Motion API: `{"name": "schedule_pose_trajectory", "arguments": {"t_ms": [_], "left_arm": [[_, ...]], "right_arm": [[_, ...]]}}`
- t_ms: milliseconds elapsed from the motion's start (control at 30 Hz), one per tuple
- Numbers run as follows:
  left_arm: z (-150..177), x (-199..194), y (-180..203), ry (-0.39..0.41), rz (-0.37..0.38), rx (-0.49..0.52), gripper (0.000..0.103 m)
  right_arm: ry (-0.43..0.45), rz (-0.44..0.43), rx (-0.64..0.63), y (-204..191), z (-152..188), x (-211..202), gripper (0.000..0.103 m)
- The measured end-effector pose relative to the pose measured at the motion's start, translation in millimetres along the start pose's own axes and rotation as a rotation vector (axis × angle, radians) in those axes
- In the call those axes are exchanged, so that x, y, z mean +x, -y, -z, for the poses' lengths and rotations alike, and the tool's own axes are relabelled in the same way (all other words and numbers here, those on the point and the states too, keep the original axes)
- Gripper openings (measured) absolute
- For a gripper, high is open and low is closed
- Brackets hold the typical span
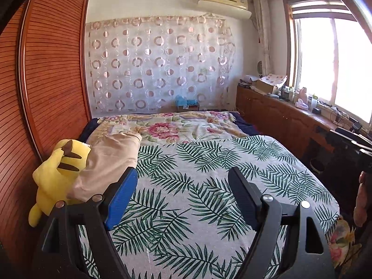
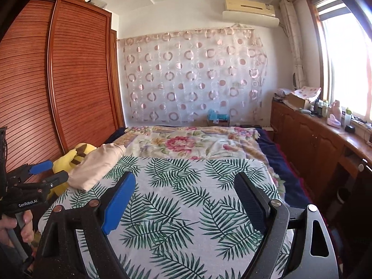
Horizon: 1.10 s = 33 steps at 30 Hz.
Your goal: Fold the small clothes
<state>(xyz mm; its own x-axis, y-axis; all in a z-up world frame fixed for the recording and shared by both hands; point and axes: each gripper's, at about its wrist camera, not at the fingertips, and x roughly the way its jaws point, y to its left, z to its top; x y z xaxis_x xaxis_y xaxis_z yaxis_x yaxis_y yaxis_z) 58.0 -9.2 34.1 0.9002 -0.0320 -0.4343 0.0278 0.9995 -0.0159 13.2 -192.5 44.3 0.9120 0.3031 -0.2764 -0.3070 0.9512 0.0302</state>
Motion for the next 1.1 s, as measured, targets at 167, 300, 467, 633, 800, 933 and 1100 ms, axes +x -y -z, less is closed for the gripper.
{"name": "schedule_pose_trajectory", "arguments": {"t_ms": [167,300,467,633,800,933,1100], "left_arm": [[-1.6,-5.3,-2.1,0.014,-0.014,-0.013,0.081],[-1.8,-6.5,-2.8,0.016,-0.023,-0.013,0.081],[-1.8,-6.2,-2.6,0.015,-0.024,-0.012,0.081],[-1.6,-7.2,-2.6,0.018,-0.023,-0.011,0.081],[-1.5,-7.7,-1.5,0.020,-0.024,-0.011,0.081],[-1.7,-8.0,-1.6,0.022,-0.027,-0.010,0.081],[-1.0,-7.6,-1.8,0.022,-0.025,-0.010,0.081]], "right_arm": [[0.000,0.015,0.006,-5.3,7.6,4.6,0.088],[-0.003,0.016,0.009,-1.3,6.2,2.5,0.088],[-0.005,0.015,0.008,0.0,4.0,3.2,0.088],[-0.007,0.015,0.007,4.8,3.3,6.2,0.088],[-0.007,0.016,0.004,7.7,4.2,6.6,0.088],[-0.007,0.016,0.003,11.3,4.2,5.6,0.088],[-0.003,0.014,0.003,15.7,4.2,3.5,0.088]]}}
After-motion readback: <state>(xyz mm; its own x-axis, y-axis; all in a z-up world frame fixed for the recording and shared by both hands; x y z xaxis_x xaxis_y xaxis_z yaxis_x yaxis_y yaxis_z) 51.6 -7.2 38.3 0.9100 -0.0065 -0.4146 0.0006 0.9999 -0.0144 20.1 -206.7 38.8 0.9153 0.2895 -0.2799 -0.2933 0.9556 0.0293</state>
